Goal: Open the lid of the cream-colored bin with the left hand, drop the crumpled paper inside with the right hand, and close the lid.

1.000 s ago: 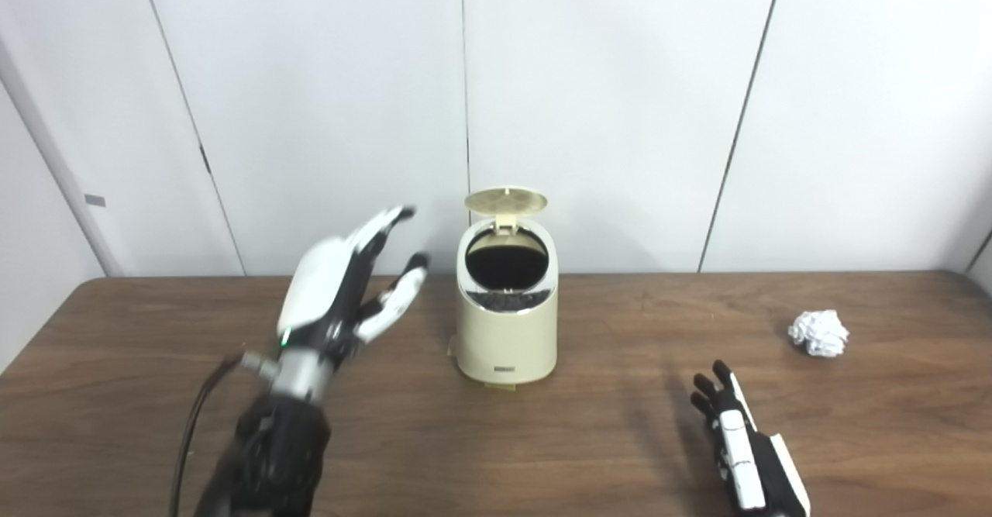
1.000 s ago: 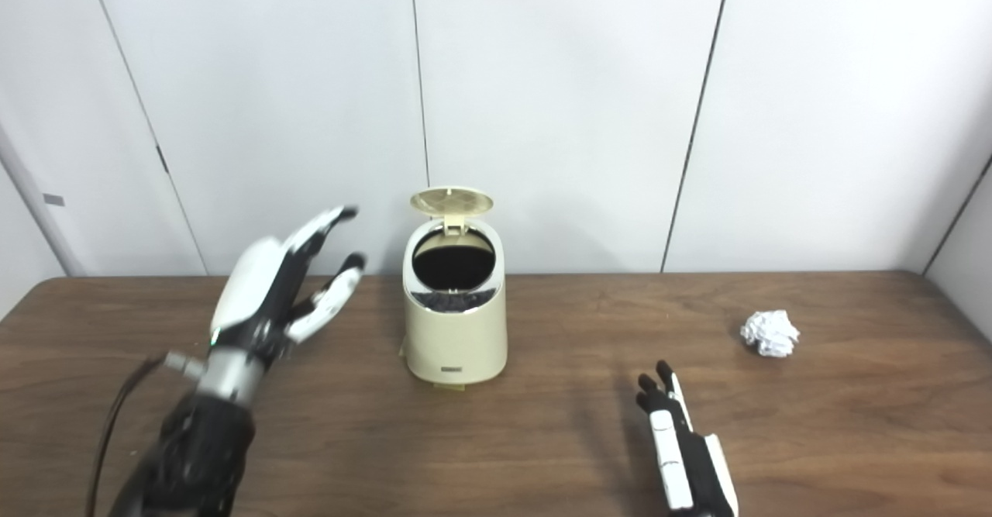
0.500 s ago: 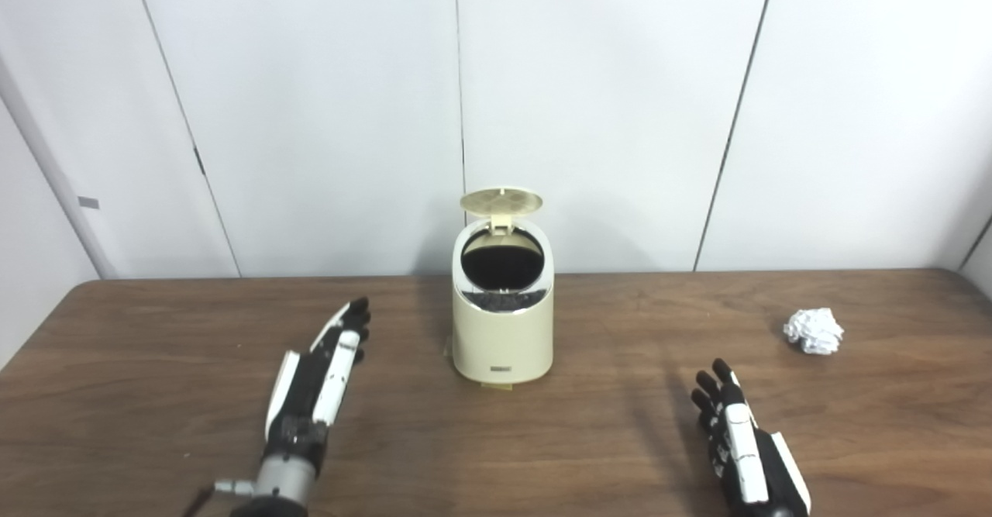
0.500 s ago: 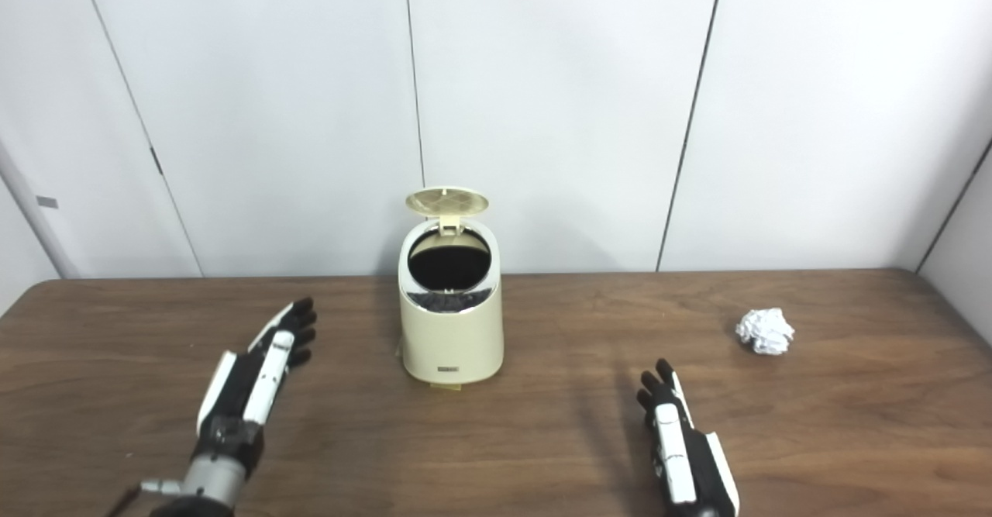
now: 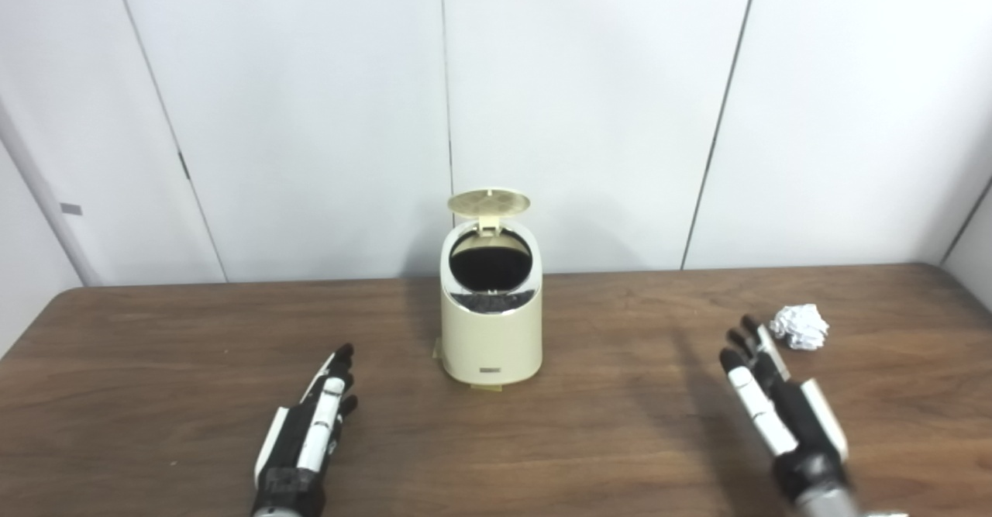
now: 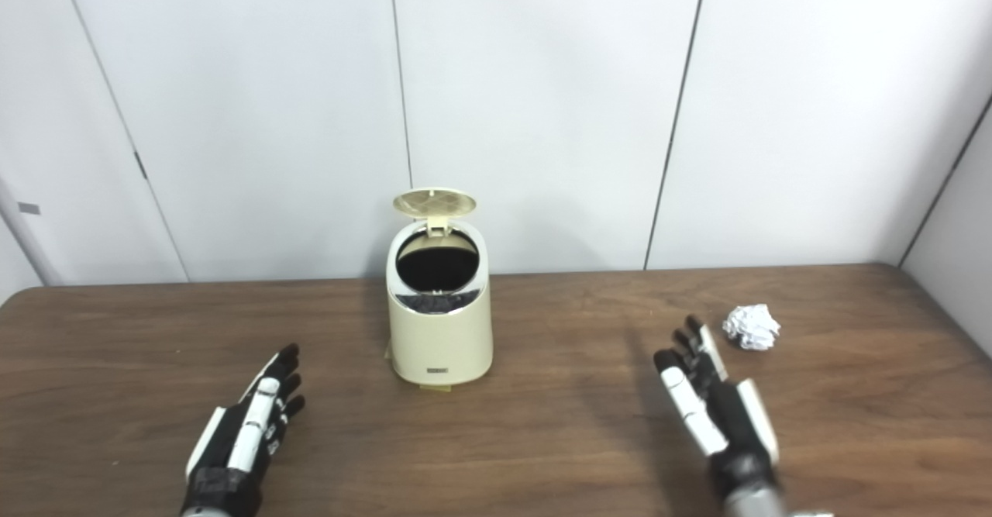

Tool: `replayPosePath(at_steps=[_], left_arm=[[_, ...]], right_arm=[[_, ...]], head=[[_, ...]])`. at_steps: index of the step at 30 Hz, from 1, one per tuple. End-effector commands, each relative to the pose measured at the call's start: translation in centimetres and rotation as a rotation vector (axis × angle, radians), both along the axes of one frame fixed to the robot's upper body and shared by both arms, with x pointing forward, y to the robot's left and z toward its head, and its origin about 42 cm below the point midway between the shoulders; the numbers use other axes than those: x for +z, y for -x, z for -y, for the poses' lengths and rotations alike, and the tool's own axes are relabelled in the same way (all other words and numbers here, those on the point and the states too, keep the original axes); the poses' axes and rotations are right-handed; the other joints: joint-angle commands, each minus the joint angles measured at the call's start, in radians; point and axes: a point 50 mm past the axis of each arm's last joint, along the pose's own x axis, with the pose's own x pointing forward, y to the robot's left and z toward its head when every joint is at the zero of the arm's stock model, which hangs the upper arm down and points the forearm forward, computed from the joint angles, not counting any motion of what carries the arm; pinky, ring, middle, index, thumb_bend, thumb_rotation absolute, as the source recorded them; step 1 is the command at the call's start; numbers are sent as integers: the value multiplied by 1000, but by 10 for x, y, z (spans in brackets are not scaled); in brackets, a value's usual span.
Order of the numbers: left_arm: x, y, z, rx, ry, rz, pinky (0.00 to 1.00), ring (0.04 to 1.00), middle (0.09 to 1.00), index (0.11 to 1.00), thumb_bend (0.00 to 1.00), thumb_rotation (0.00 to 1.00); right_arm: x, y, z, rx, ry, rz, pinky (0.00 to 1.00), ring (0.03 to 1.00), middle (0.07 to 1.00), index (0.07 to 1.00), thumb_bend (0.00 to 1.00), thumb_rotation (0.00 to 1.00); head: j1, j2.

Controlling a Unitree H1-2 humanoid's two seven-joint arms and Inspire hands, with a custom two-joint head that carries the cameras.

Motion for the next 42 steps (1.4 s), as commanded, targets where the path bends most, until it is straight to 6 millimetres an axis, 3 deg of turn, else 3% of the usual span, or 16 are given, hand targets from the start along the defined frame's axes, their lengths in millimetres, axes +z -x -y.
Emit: replayPosePath(at_steps=[1, 4, 11, 16, 21, 29, 39, 42], left_arm=[[14, -4, -5, 2, -17, 76, 1000, 1000, 1000, 1000, 472, 867], [14, -3, -11, 3, -28, 78, 1000, 1000, 1000, 1000, 474, 858], [15, -3, -22, -1, -23, 91, 1000, 1000, 1000, 1000, 506, 813], [19, -3, -24, 7, -13, 98, 1000, 1000, 1000, 1000, 498, 805], [26, -4, -23, 7, 5, 114, 1000, 1000, 1000, 1000, 492, 798], [38, -4, -22, -5, -9, 126, 1000, 1000, 1000, 1000, 443, 809], [44, 3, -23, -11, -44, 107, 1000, 1000, 1000, 1000, 429, 806], [46, 4, -22, -18, -51, 106, 1000, 1000, 1000, 1000, 413, 810]], right_arm=[[38, -10, 0, -20, 121, 104, 814, 872, 898, 917, 589, 554], [60, -16, 12, -64, 237, 99, 786, 854, 879, 897, 640, 397], [90, -33, 28, -157, 547, 78, 564, 705, 879, 909, 727, 255], [104, -40, 33, -163, 665, 63, 762, 860, 869, 862, 773, 158], [110, -57, 52, -162, 804, -30, 835, 883, 865, 829, 801, 187], [114, -103, 77, -145, 920, -227, 878, 908, 874, 829, 863, 110], [118, -153, 86, -138, 994, -411, 788, 881, 859, 821, 868, 121], [116, -161, 84, -133, 1002, -440, 691, 849, 869, 820, 878, 113]], head=[[-5, 1], [-61, 7], [-163, 11], [-196, 18], [-224, 24], [-226, 35], [-227, 43], [-232, 44]])
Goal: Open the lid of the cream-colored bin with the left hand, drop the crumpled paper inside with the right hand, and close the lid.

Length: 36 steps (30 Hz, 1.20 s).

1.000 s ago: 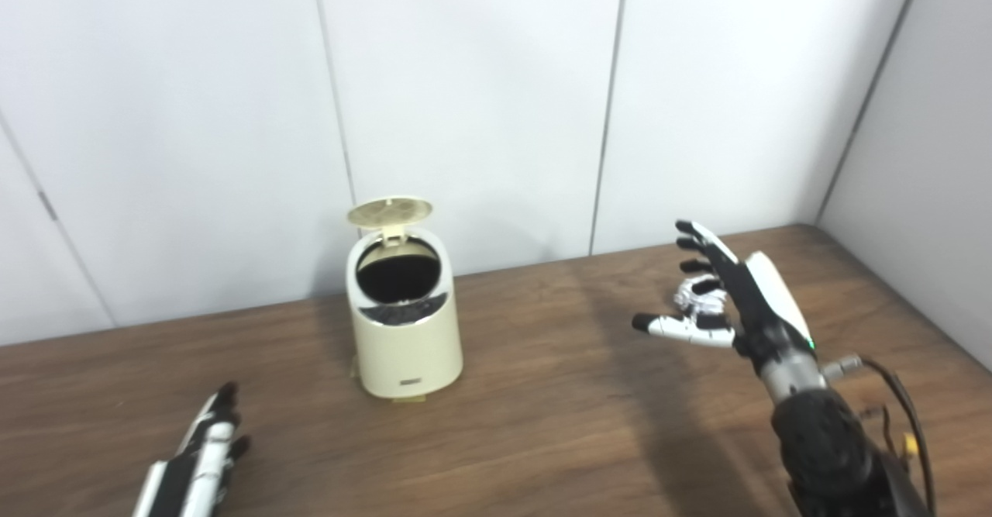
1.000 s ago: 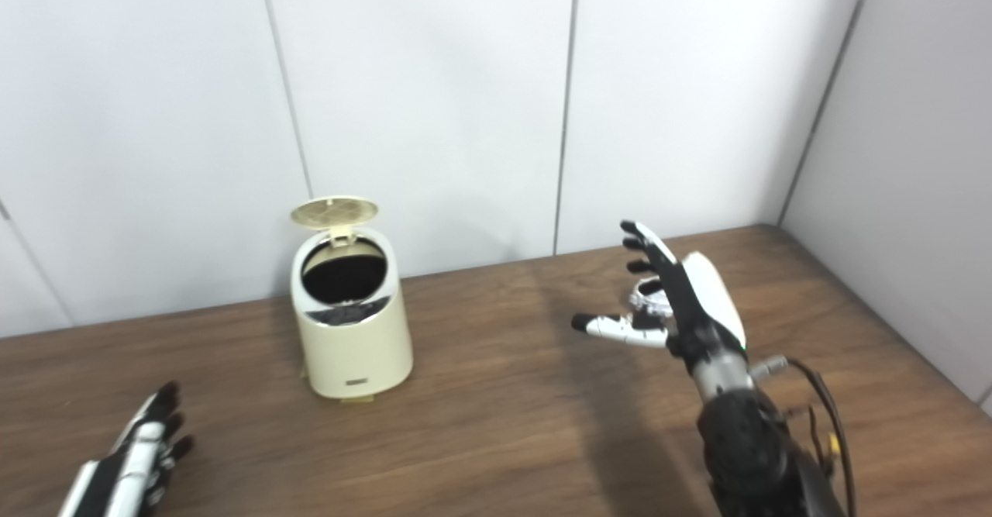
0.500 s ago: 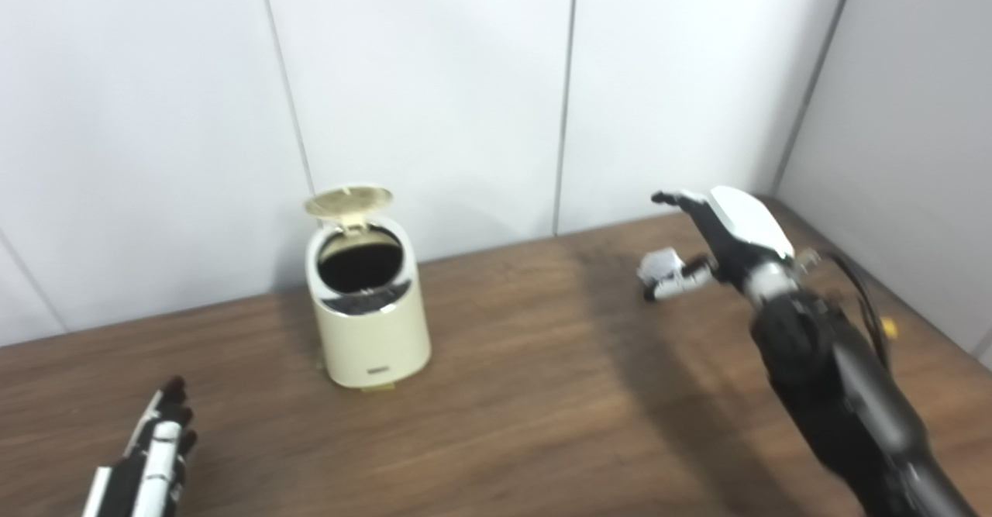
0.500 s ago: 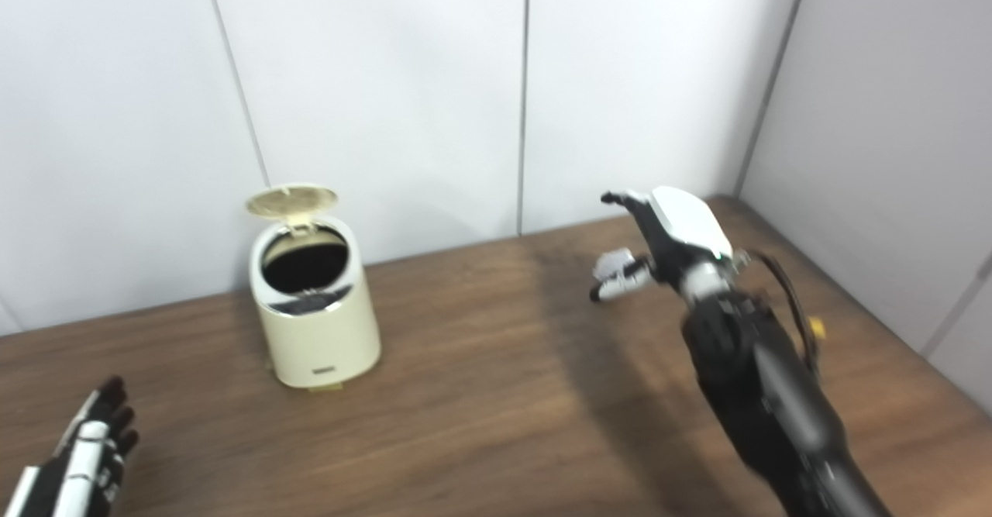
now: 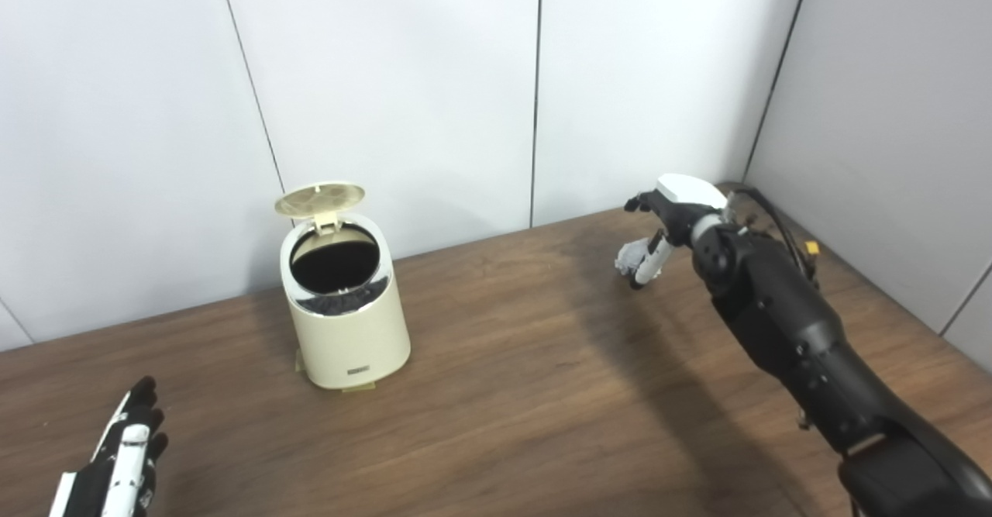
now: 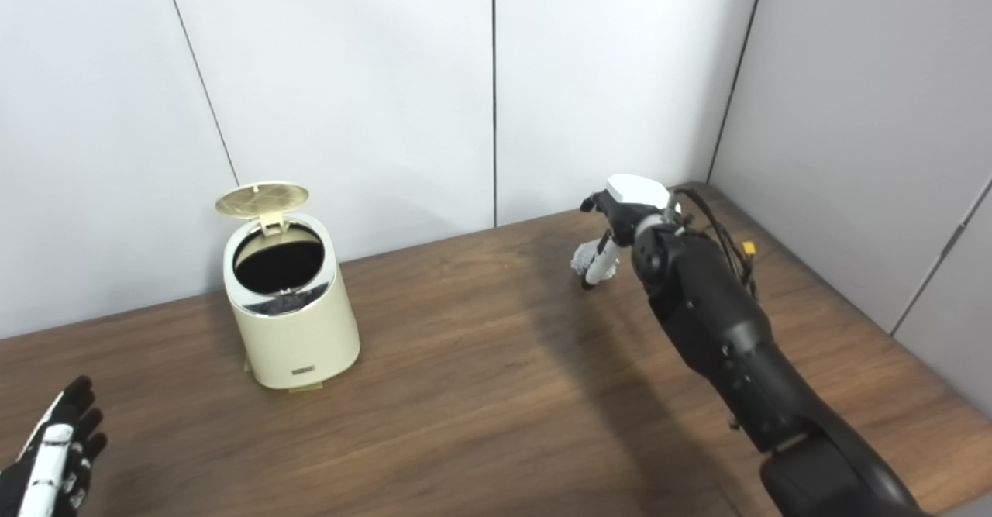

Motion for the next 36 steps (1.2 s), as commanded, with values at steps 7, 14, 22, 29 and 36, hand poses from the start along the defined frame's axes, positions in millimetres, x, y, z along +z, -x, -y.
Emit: replayPosePath(at_steps=[7, 14, 22, 29, 36], left_arm=[[22, -2, 3, -30, -90, 70, 1000, 1000, 1000, 1000, 400, 843], [22, 1, 4, -32, -109, 56, 1000, 1000, 1000, 1000, 379, 855], [25, 3, 5, -32, -98, 58, 1000, 1000, 992, 1000, 396, 857], [27, 1, 6, -42, -100, 59, 1000, 1000, 1000, 1000, 400, 850], [28, 0, 7, -37, -106, 60, 1000, 1000, 1000, 1000, 380, 857]], right_arm=[[22, -29, 0, -12, 104, 15, 496, 657, 737, 793, 889, 129], [8, -36, -6, -3, 109, -42, 570, 714, 787, 810, 867, 135], [4, -36, -4, -3, 122, -71, 636, 767, 845, 809, 841, 122], [7, -33, -4, 17, 161, -43, 558, 690, 758, 782, 848, 113], [9, -30, -4, 22, 154, -31, 568, 699, 765, 783, 848, 92]], head=[[-2, 5], [2, 14], [4, 21], [3, 21], [6, 21]])
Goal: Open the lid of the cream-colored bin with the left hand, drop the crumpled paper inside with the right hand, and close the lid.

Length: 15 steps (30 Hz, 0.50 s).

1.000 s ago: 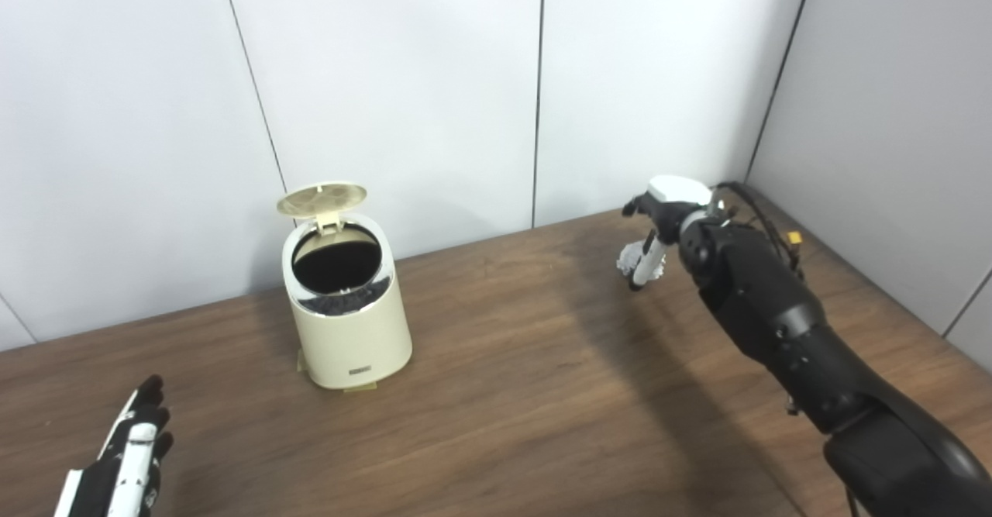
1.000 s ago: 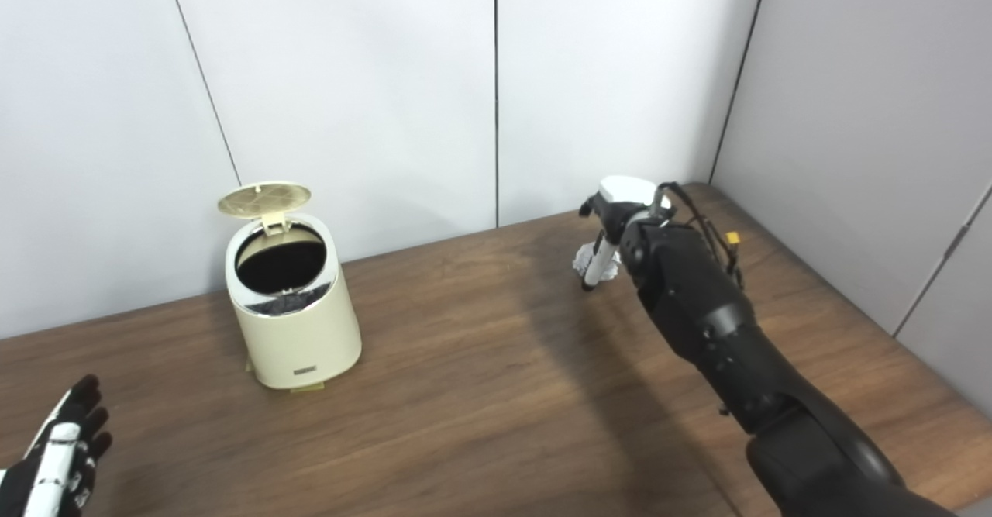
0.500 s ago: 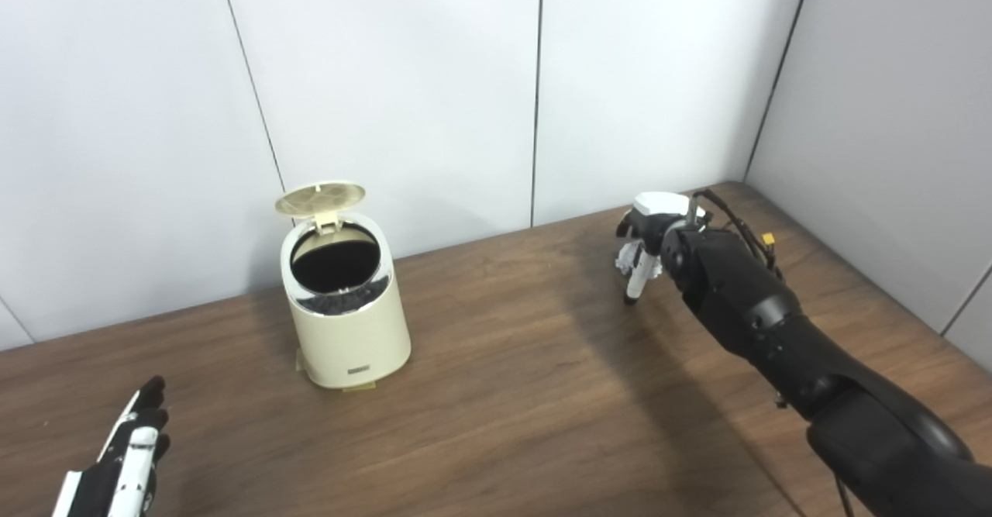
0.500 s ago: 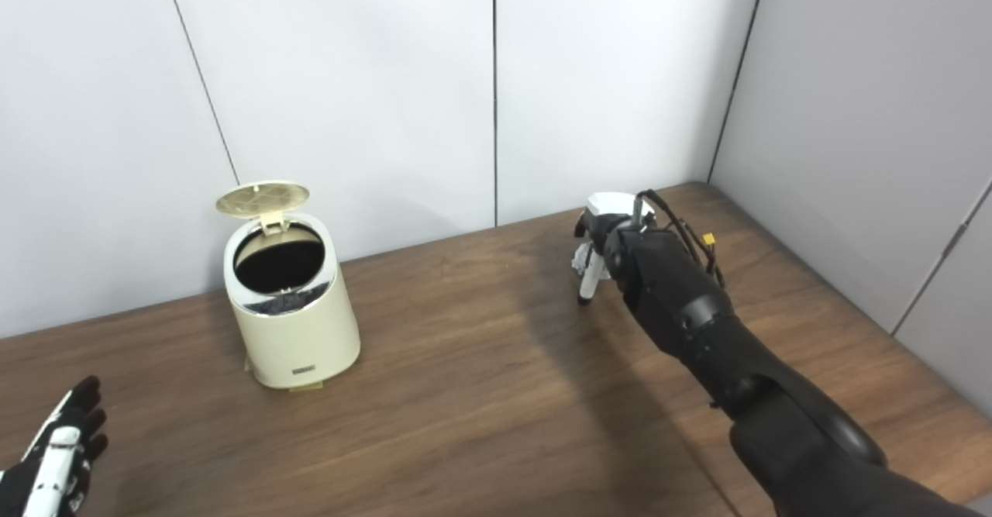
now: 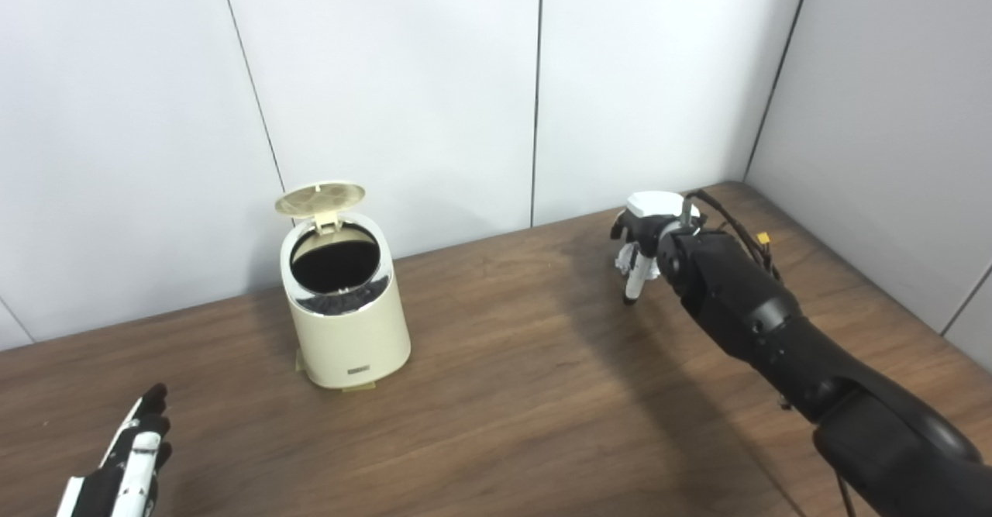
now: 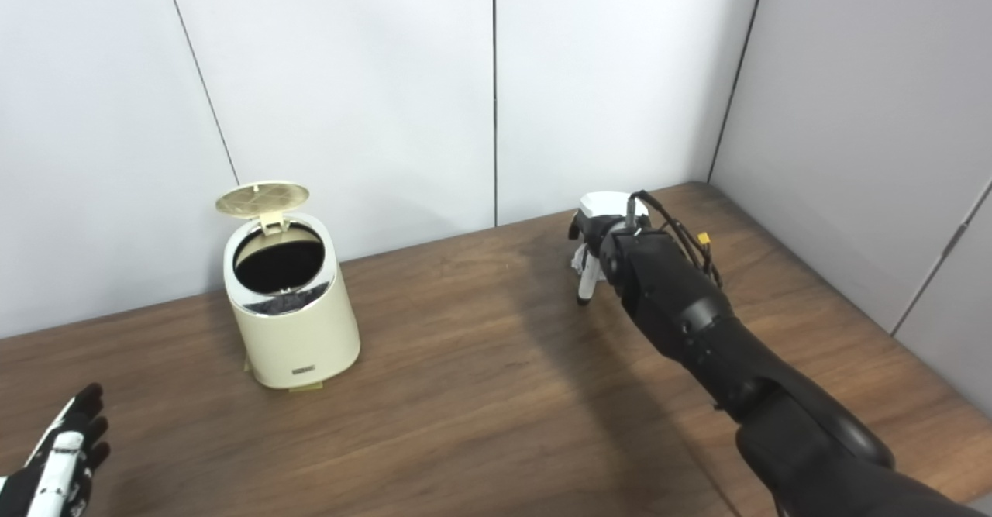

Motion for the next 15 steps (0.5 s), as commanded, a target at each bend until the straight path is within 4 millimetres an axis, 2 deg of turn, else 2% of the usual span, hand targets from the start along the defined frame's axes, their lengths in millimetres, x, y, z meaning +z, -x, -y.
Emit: replayPosePath(at_steps=[1, 8, 11, 15], left_arm=[[22, -8, 3, -13, -21, 89, 1000, 1000, 1000, 1000, 380, 860], [24, -10, 1, -14, -14, 94, 1000, 1000, 1000, 1000, 372, 847], [25, -10, -1, -17, -17, 90, 1000, 1000, 1000, 1000, 376, 847], [25, -10, -1, -16, -17, 91, 1000, 1000, 1000, 1000, 361, 851]], right_arm=[[37, -7, 9, -5, 30, 97, 575, 705, 772, 786, 849, 97], [35, -8, 11, -17, 16, 85, 542, 674, 755, 779, 841, 72], [33, -9, 12, -24, 14, 94, 570, 699, 780, 770, 860, 69], [30, -7, 14, -31, 3, 134, 540, 658, 744, 747, 885, 41]], head=[[-1, 1], [-3, 3], [-5, 3], [-6, 3]])
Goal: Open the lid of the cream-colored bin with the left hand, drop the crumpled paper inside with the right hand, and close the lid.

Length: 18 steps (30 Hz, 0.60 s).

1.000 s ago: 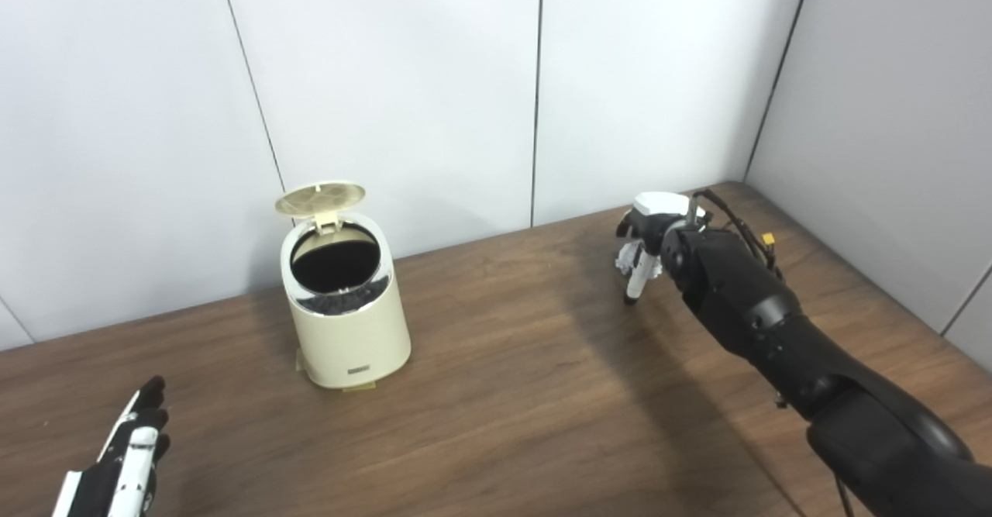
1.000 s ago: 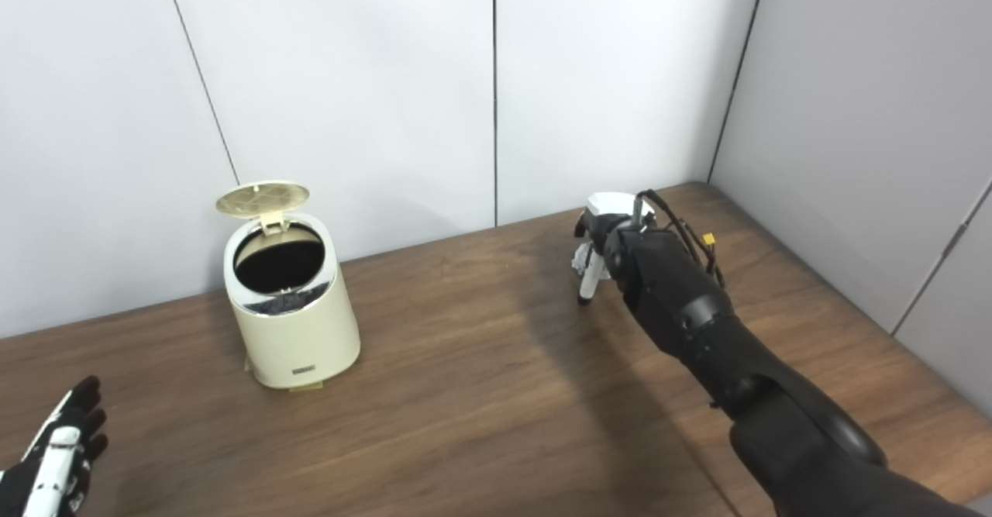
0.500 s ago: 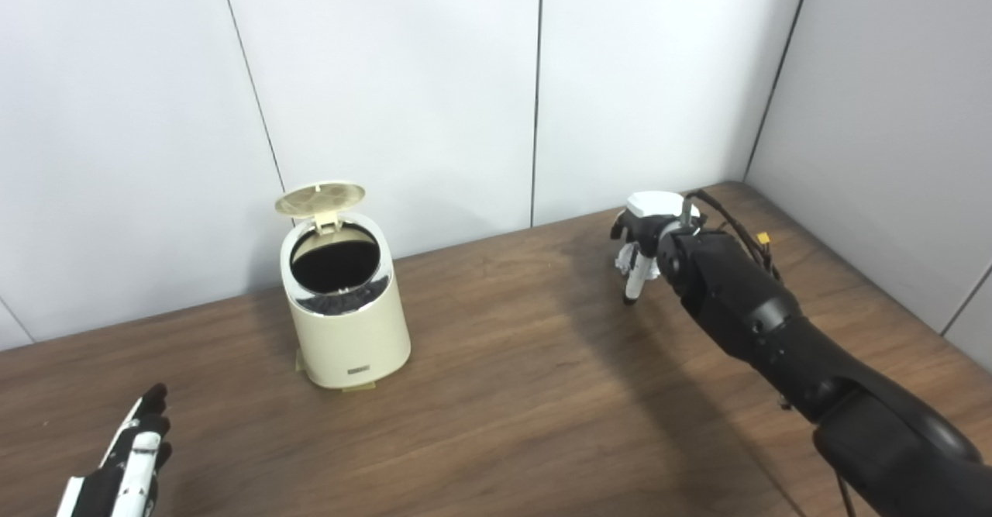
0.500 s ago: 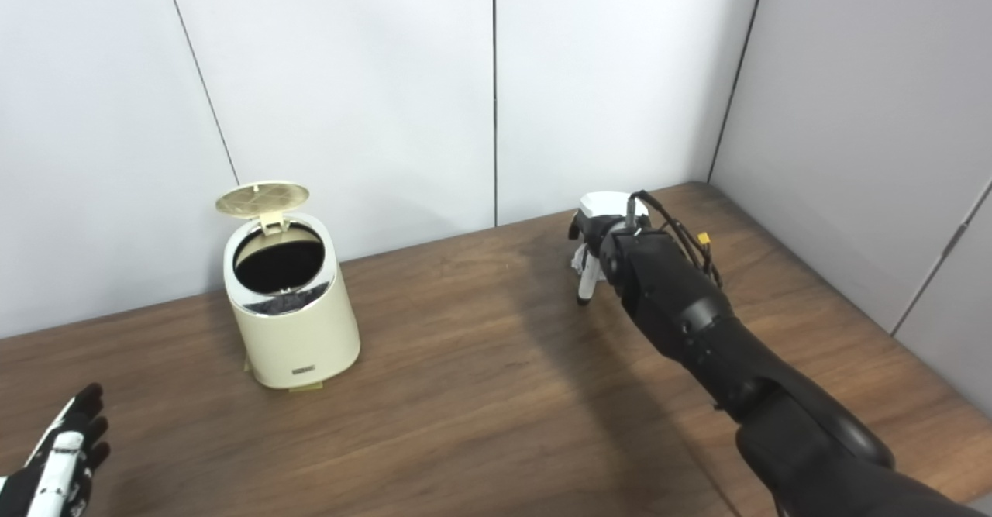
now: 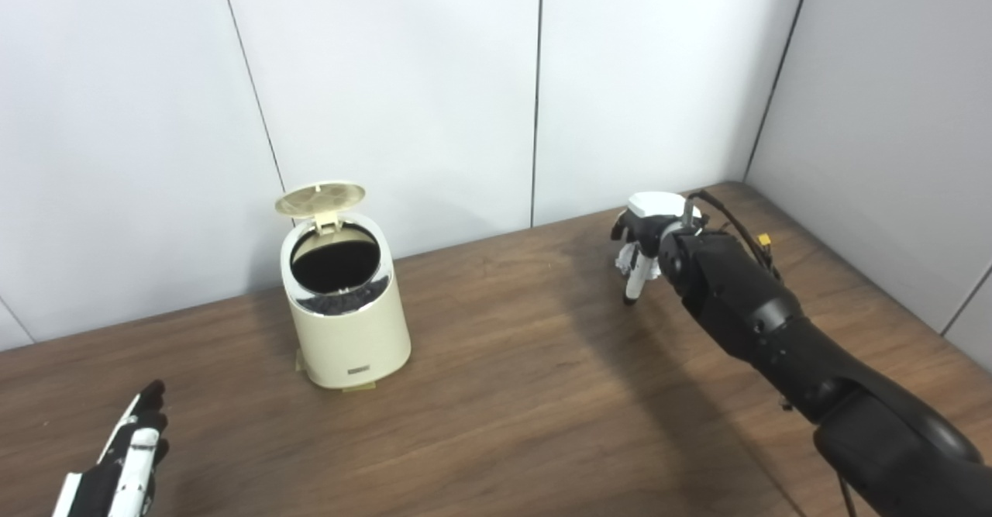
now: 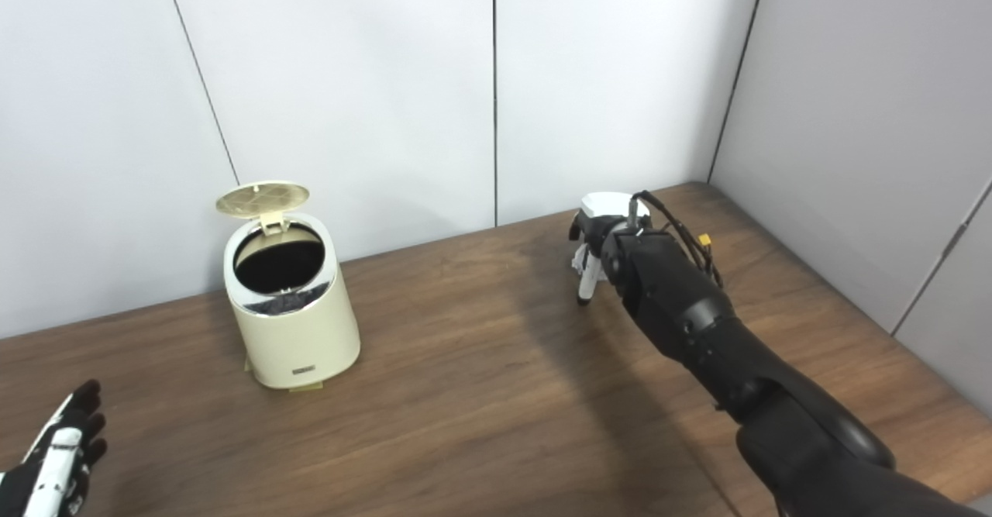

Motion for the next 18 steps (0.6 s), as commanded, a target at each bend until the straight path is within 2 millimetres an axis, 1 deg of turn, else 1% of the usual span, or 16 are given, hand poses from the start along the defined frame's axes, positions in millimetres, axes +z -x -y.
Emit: replayPosePath(at_steps=[1, 2, 4, 5, 6, 7, 8, 9, 11, 12, 15, 18], left_arm=[[21, -7, 1, -18, -8, 80, 1000, 1000, 1000, 1000, 361, 851], [22, -7, 1, -19, -9, 82, 1000, 1000, 1000, 1000, 361, 851], [21, -7, 0, -22, -12, 85, 1000, 1000, 1000, 1000, 353, 852], [21, -7, 0, -22, -11, 86, 1000, 1000, 1000, 1000, 352, 852], [21, -7, -1, -22, -11, 86, 1000, 1000, 1000, 1000, 350, 851], [21, -7, -1, -22, -12, 87, 1000, 1000, 1000, 1000, 348, 849], [21, -7, -1, -22, -10, 87, 1000, 1000, 1000, 1000, 347, 848], [21, -7, -1, -22, -11, 87, 1000, 1000, 1000, 1000, 349, 846], [21, -7, -2, -23, -17, 87, 1000, 1000, 1000, 1000, 353, 845], [21, -8, -2, -26, -21, 89, 1000, 1000, 1000, 1000, 364, 862], [22, -9, -2, -31, -25, 89, 1000, 1000, 1000, 1000, 384, 877], [23, -9, -1, -32, -26, 86, 1000, 1000, 1000, 1000, 377, 893]], right_arm=[[30, -7, 10, -14, 22, 109, 536, 653, 744, 741, 884, 33], [29, -7, 11, -12, 30, 118, 534, 649, 746, 732, 883, 26], [28, -6, 12, -9, 44, 145, 509, 599, 678, 702, 883, 11], [27, -5, 13, -7, 57, 164, 494, 570, 648, 672, 877, 4], [26, -4, 13, -6, 68, 183, 488, 557, 635, 655, 869, 2], [26, -4, 14, -5, 74, 195, 475, 502, 608, 558, 657, 1], [25, -2, 14, -11, 67, 229, 471, 483, 598, 525, 585, 0], [25, 0, 15, -24, 53, 259, 462, 448, 565, 500, 552, 0], [24, 0, 15, -53, 35, 288, 466, 413, 533, 486, 524, 0], [23, -1, 16, -65, 29, 291, 459, 404, 522, 496, 520, 0], [22, -3, 18, -75, 46, 294, 475, 413, 525, 469, 519, 0], [20, -3, 19, -72, 62, 294, 459, 409, 529, 471, 518, 0]], head=[[0, 0], [1, 0], [1, 1], [1, 1], [3, 1], [3, 1], [3, 2], [2, 2], [0, 2], [-1, 2], [-2, 1], [-3, 1]])
